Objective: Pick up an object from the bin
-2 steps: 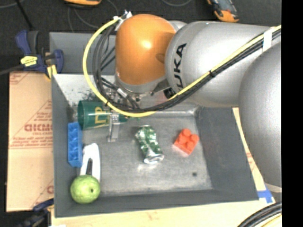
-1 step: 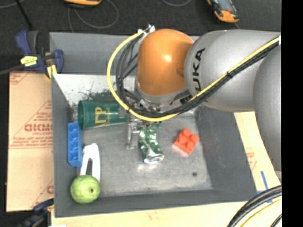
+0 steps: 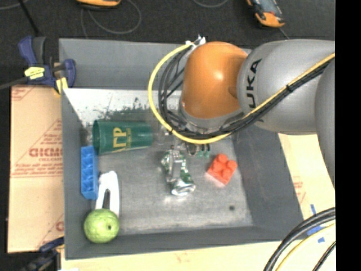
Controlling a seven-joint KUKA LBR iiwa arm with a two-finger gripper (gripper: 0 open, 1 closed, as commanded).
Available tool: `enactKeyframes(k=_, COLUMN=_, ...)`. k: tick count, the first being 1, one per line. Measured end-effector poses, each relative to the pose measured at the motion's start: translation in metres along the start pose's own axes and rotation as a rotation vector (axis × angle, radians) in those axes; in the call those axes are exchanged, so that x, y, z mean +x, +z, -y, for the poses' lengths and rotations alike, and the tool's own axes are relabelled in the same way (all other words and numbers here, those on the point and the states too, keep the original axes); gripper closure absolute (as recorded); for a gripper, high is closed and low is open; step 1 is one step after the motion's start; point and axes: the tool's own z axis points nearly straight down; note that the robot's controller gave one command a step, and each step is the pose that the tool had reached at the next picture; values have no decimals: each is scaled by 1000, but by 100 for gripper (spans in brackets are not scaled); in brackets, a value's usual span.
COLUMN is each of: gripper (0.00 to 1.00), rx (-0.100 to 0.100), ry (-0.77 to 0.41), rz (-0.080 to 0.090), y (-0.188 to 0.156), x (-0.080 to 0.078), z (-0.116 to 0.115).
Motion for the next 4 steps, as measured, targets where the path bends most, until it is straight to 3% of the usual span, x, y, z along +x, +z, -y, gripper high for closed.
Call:
enactKeyframes(k=1, gripper=0, rx=-1, ry=-80, rz=4, y=8, x=9, z=12)
enactKeyframes(k=2, gripper=0, rx=-2, ry=-112, rz=7, y=45, x=0, z=39)
enactKeyframes(k=3, gripper=100, rx=-2, ry=-169, rz=5, y=68, x=10, z=92)
enactKeyframes(k=4, gripper=0, rx=-3, ry=-168, rz=4, y=68, x=10, z=91)
